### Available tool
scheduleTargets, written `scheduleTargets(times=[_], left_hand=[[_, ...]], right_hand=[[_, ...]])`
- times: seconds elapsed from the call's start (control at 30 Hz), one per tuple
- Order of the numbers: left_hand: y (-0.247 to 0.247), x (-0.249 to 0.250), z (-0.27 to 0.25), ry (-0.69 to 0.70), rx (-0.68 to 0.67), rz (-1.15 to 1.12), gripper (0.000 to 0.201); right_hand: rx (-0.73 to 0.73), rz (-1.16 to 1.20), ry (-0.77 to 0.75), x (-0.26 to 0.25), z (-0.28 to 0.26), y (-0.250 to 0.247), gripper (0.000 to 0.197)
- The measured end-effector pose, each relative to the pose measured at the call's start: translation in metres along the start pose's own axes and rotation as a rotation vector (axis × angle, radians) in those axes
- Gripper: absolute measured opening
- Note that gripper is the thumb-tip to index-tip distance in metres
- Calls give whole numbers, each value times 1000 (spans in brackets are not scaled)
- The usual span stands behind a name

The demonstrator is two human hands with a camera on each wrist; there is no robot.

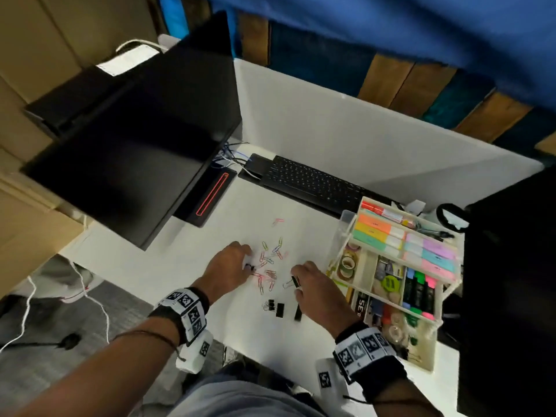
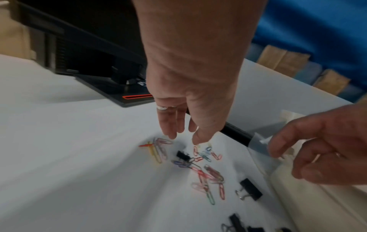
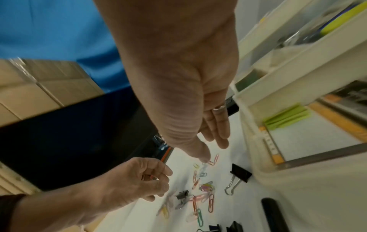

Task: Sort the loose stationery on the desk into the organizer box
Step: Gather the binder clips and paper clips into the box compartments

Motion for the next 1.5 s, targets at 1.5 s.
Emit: scheduleTargets(times=[1.5], left_hand=[[73, 53, -19, 487, -414, 286, 56]], right_hand=[[-151, 671, 325, 12, -10, 4, 18]])
Point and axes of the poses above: each hand's wrist, its own z-axis towards the middle knuckle, its own y-axis out of the palm, x = y × z, the point moved 6 cm from there along z, towards the middle knuckle, and after that the axes turned 12 degrees about y, right-handed, at the moved point
